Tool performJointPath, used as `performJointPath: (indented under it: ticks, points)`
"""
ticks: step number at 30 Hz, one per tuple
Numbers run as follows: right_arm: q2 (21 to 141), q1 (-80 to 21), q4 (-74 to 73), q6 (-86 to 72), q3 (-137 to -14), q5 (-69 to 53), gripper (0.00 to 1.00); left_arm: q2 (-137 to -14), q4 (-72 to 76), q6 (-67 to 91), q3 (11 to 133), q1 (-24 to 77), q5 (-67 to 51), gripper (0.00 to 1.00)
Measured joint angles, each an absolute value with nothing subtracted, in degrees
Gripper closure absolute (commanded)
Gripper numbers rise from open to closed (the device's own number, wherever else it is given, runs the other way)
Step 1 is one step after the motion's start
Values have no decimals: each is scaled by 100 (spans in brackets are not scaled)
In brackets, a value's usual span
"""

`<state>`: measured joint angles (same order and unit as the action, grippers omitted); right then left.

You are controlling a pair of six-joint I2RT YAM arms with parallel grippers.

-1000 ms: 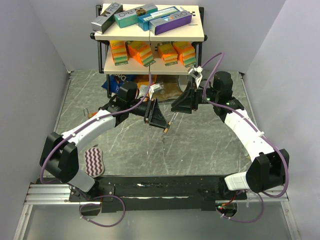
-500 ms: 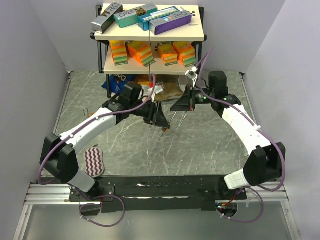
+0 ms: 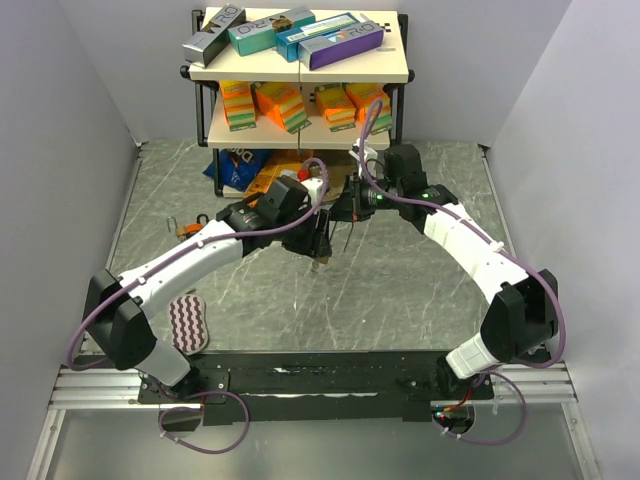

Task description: Unlock with the key

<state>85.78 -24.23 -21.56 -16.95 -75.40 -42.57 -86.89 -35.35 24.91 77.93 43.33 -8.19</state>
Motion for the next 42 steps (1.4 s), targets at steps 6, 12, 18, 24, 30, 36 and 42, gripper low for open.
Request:
performJointPath:
  ticks: [6,12,18,24,30,36,42]
  points:
    - [8639,-2462,-2056,-1890,-7533,-4084,60,-8643,-3435,2668,7649,4333,-694,99]
    - [8632,-2443,-1957,-2082,-7271,-4239,34,-8521,-3489,2945,7072,4110,-322,99]
    - [8586,-2316,-1911,-2176,-6949,-4088,32,-8221,-3623,2991,6403,4056,-379,99]
    - [8337,-2110,-1887,-2209,-6726,-3800,31,-8138,-3763,3225,5951,3647,-567,99]
    - [8206,-2073,-1883,-2206,-6716,-3695,31,-8197,-3736,3280,5603,3000,-847,99]
    - [8200,-2073,-1885,-2206,-6716,-3691,31,-8493,-3417,3192,5450,2508,-1551,99]
    - [8200,-2069,-1885,-2202,-6716,-3688,31,-9144,-3234,3044,5465,2408,-1868,99]
